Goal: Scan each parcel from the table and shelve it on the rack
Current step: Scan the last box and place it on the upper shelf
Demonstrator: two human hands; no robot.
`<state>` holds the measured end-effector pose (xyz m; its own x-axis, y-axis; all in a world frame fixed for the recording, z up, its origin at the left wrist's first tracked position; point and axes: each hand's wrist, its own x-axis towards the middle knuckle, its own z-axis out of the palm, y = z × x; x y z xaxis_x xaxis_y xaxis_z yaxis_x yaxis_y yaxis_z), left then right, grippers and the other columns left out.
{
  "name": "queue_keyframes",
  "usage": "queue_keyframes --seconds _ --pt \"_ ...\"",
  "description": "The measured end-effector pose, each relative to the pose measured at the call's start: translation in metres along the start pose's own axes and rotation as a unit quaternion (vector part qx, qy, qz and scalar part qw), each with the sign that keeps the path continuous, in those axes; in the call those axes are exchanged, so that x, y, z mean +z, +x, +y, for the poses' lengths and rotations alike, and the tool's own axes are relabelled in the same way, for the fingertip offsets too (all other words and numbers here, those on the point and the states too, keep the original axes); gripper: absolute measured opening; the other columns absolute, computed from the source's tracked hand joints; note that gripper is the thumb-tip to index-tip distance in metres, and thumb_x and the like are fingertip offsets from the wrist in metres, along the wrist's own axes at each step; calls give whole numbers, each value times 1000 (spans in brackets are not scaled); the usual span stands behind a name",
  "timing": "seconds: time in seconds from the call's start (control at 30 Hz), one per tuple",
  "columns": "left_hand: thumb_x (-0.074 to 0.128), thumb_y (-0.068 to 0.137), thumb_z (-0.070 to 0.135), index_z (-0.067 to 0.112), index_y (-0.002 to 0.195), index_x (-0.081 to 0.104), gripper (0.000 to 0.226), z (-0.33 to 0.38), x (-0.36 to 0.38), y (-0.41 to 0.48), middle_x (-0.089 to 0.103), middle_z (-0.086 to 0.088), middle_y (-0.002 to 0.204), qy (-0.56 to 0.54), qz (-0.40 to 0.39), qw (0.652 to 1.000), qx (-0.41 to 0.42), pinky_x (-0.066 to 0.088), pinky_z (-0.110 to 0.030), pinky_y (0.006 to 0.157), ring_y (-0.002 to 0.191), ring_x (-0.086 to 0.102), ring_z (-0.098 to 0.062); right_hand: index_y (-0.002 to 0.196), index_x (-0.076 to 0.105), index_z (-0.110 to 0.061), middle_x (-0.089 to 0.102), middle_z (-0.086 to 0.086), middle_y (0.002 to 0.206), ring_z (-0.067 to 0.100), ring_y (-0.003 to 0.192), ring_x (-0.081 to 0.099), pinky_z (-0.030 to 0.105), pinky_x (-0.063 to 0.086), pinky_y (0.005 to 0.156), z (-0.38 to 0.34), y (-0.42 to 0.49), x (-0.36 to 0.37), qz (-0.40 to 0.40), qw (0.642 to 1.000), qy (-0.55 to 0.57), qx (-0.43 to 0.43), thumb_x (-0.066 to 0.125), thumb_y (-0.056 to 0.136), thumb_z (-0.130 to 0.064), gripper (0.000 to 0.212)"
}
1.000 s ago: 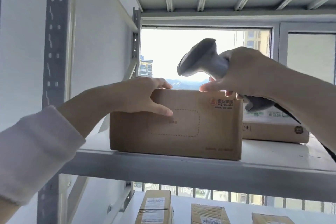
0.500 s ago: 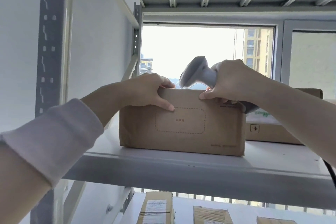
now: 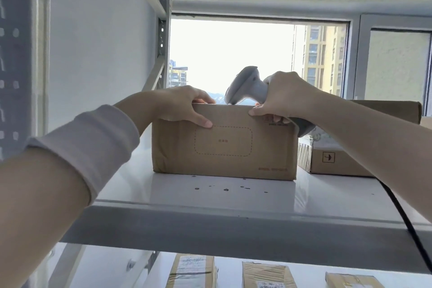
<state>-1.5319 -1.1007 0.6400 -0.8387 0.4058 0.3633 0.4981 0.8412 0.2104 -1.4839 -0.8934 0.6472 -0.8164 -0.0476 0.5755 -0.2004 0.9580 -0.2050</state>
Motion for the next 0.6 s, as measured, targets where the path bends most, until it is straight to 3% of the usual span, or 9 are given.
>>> queue_keyframes --seconds 0.17,0.27,0.37,0.6 --pt "68 82 39 32 136 44 60 -5 6 15 55 8 121 -3 -5 1000 -1 44 -33 97 106 53 -15 95 60 -2 59 3 59 14 50 55 23 49 57 6 13 8 -11 1000 -7 -7 71 83 -32 34" --pt "69 82 39 32 135 44 59 -8 7 24 55 8 119 -9 -8 1000 -3 45 -35 97 106 53 -15 93 56 -4 56 2 63 17 61 57 23 43 54 6 20 10 -10 999 -32 -5 72 81 -36 37" --pt "69 81 39 33 135 44 59 -12 9 30 55 9 118 -12 -7 1000 -3 45 -37 98 106 53 -16 97 56 -4 54 3 65 22 71 58 26 46 61 7 24 12 -12 999 -42 -3 72 80 -37 40" --pt "70 81 39 32 134 45 59 -17 13 37 56 9 119 -18 -5 1000 6 46 -36 96 107 54 -16 101 57 -3 53 2 69 20 72 56 22 38 53 8 29 14 -11 998 -56 0 71 80 -38 43"
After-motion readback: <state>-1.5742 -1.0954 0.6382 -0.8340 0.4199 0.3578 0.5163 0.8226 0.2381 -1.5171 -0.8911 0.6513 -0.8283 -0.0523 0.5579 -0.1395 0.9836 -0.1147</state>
